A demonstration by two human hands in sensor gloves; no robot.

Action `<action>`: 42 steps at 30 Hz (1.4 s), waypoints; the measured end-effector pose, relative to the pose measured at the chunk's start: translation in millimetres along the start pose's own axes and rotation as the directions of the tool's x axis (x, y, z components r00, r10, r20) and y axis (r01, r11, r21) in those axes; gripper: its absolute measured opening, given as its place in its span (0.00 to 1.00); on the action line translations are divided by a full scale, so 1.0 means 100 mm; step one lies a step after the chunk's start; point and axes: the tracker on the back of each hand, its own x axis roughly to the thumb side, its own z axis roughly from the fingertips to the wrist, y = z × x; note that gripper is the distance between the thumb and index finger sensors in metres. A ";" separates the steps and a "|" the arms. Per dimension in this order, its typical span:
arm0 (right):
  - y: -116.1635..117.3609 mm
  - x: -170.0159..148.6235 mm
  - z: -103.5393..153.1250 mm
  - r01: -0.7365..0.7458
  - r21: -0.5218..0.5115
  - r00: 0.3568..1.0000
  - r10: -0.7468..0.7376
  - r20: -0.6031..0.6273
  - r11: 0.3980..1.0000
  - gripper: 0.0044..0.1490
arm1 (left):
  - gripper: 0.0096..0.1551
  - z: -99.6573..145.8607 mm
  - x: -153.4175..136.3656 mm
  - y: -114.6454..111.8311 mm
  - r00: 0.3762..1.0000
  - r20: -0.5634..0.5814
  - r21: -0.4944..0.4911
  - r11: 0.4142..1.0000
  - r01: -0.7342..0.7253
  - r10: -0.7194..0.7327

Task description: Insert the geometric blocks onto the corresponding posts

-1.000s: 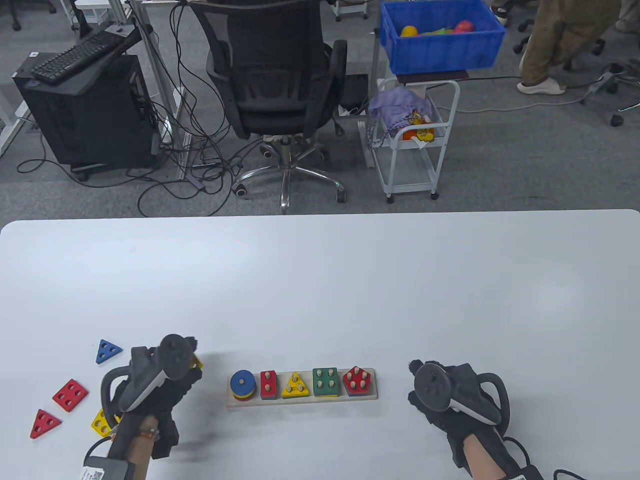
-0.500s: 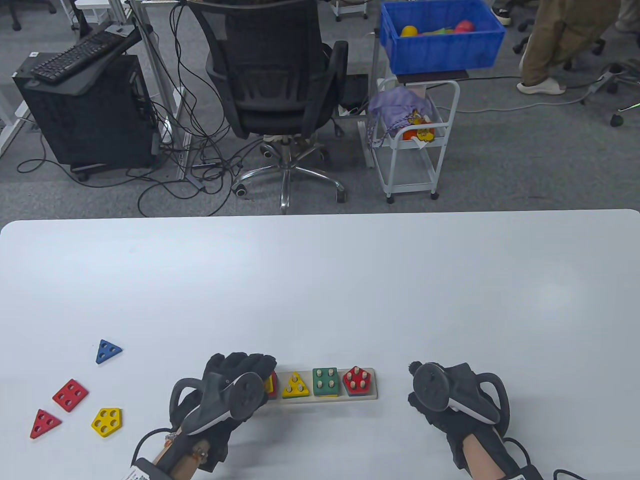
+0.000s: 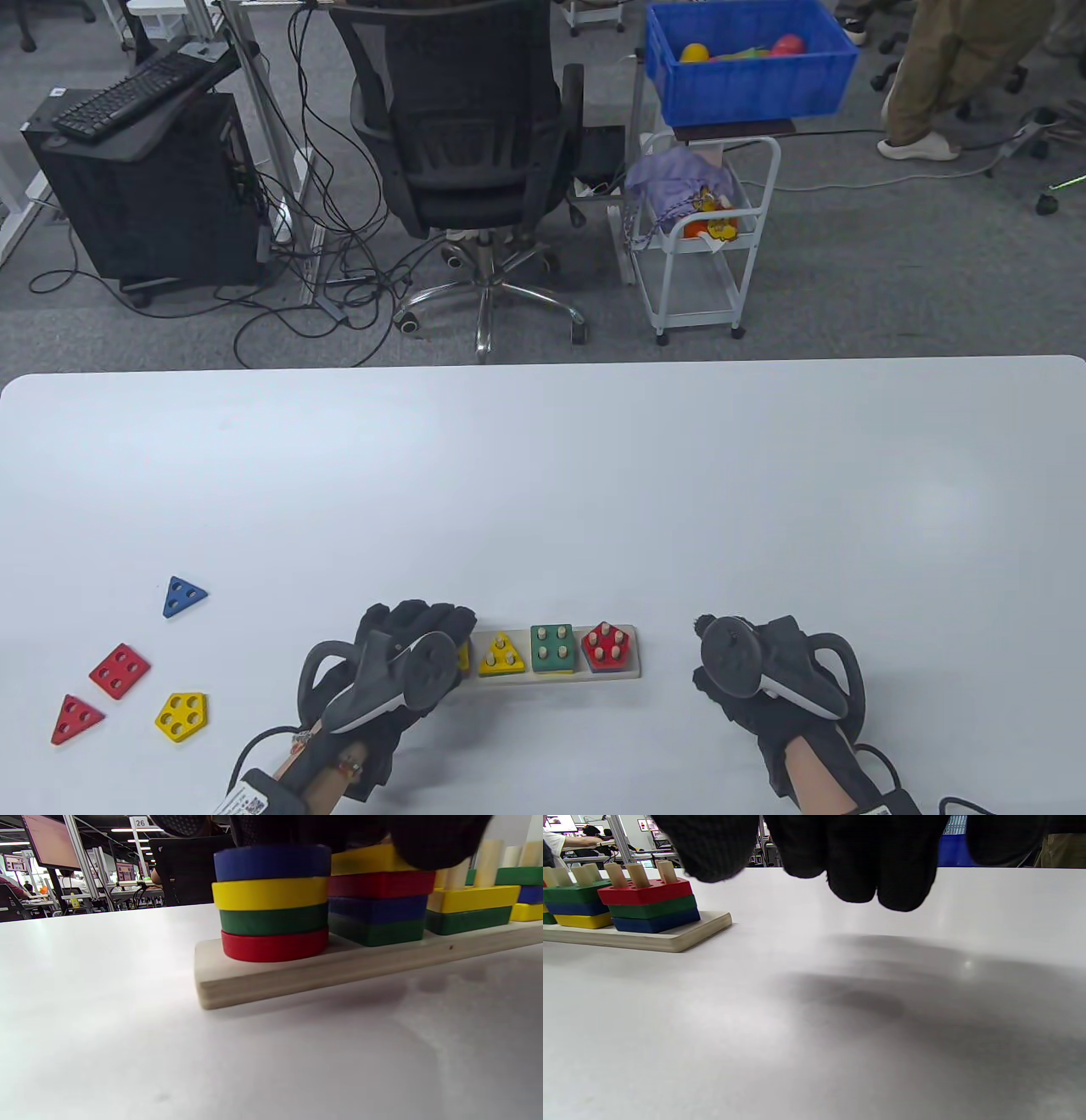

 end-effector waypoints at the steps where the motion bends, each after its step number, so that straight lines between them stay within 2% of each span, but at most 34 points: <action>1: 0.00 0.00 0.00 0.000 -0.001 1.000 0.000 0.000 1.000 0.40 | 0.40 0.00 -0.02 0.01 1.000 -0.002 0.003 1.000 -0.003 0.003; 6: -0.01 -0.01 0.00 0.008 -0.008 1.000 -0.008 -0.002 1.000 0.40 | 0.40 0.00 -0.32 0.22 0.988 -0.093 0.021 0.992 -0.123 0.125; 10: -0.02 -0.04 0.00 0.018 -0.014 1.000 -0.018 -0.008 1.000 0.40 | 0.39 -0.09 -0.90 0.32 0.930 -0.289 -0.015 0.970 -0.241 0.227; 15: -0.03 -0.08 0.00 0.026 -0.013 0.999 -0.026 -0.021 1.000 0.40 | 0.36 -0.15 -1.82 0.14 0.774 -0.617 -0.150 0.945 -0.291 0.141; 21: -0.01 -0.08 -0.01 0.026 -0.009 0.999 -0.027 -0.023 1.000 0.40 | 0.35 -0.05 -2.45 -0.13 0.622 -0.782 -0.213 0.949 -0.233 -0.023; 25: 0.00 -0.05 -0.02 0.008 0.000 1.000 -0.008 -0.016 1.000 0.40 | 0.35 -0.04 -2.59 -0.26 0.587 -0.806 -0.253 0.940 -0.229 -0.074; 29: 0.00 -0.06 -0.02 0.013 -0.007 1.000 -0.013 -0.014 1.000 0.39 | 0.35 -0.10 -2.65 -0.34 0.619 -0.779 -0.287 0.932 -0.220 -0.094; 31: 0.00 -0.07 -0.02 0.014 -0.003 1.000 -0.014 -0.018 1.000 0.40 | 0.34 -0.14 -2.65 -0.36 0.618 -0.782 -0.275 0.936 -0.221 -0.084; 33: 0.01 -0.07 -0.03 0.015 0.002 1.000 -0.015 -0.021 1.000 0.39 | 0.34 -0.17 -2.64 -0.38 0.622 -0.775 -0.309 0.927 -0.215 -0.114; 36: 0.01 -0.08 -0.03 0.018 0.004 1.000 -0.018 -0.021 1.000 0.39 | 0.34 -0.22 -2.62 -0.37 0.621 -0.766 -0.308 0.942 -0.130 -0.165; 39: 0.00 -0.08 -0.03 0.020 -0.001 1.000 -0.021 -0.020 1.000 0.39 | 0.34 -0.23 -2.61 -0.34 0.627 -0.761 -0.303 0.946 -0.116 -0.167; 42: 0.01 -0.08 -0.03 0.015 0.000 1.000 -0.015 -0.020 1.000 0.39 | 0.35 -0.26 -2.57 -0.34 0.697 -0.699 -0.320 0.942 -0.103 -0.161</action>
